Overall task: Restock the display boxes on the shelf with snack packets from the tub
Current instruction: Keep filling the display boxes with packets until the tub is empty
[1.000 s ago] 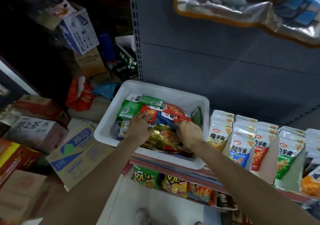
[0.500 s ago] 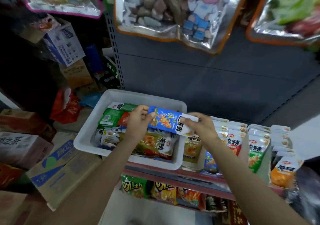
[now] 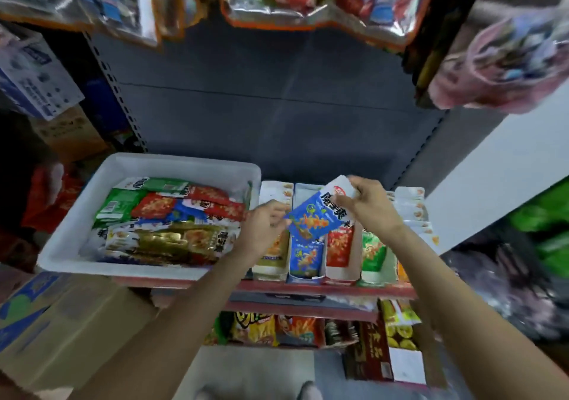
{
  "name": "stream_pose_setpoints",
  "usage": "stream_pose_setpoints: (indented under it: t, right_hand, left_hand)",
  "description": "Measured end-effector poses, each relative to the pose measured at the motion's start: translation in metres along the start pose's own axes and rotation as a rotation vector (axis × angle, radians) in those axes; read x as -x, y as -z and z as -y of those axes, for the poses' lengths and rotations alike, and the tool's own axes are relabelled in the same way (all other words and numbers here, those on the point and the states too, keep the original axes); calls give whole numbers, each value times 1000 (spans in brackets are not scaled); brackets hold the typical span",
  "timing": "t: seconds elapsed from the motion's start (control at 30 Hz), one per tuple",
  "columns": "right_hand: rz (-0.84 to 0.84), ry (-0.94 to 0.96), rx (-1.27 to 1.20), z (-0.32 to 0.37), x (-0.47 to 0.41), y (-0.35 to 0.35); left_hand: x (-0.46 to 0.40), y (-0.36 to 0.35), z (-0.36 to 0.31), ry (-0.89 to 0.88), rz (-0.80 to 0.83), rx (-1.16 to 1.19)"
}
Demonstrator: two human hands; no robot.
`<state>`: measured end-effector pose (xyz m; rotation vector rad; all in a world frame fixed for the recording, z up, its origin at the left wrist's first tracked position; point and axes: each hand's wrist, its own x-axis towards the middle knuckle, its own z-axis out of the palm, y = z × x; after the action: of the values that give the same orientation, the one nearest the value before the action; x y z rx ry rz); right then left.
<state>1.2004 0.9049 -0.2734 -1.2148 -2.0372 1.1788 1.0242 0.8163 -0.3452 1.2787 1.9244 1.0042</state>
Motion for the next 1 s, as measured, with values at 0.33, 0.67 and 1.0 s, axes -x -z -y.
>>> stream_pose_setpoints:
  t: [0.33,0.67,1.0]
  right_hand:
    - [150,43,472,-28,4,-14]
    - [247,82,672,-41,0,-48]
    - [200,233,776,-58,-2,-60]
  left_hand:
    - [6,-33,-1,186,-43,-143]
    - [5,-41,2,276,-31,-16]
    - [6,-38,1,283,17,16]
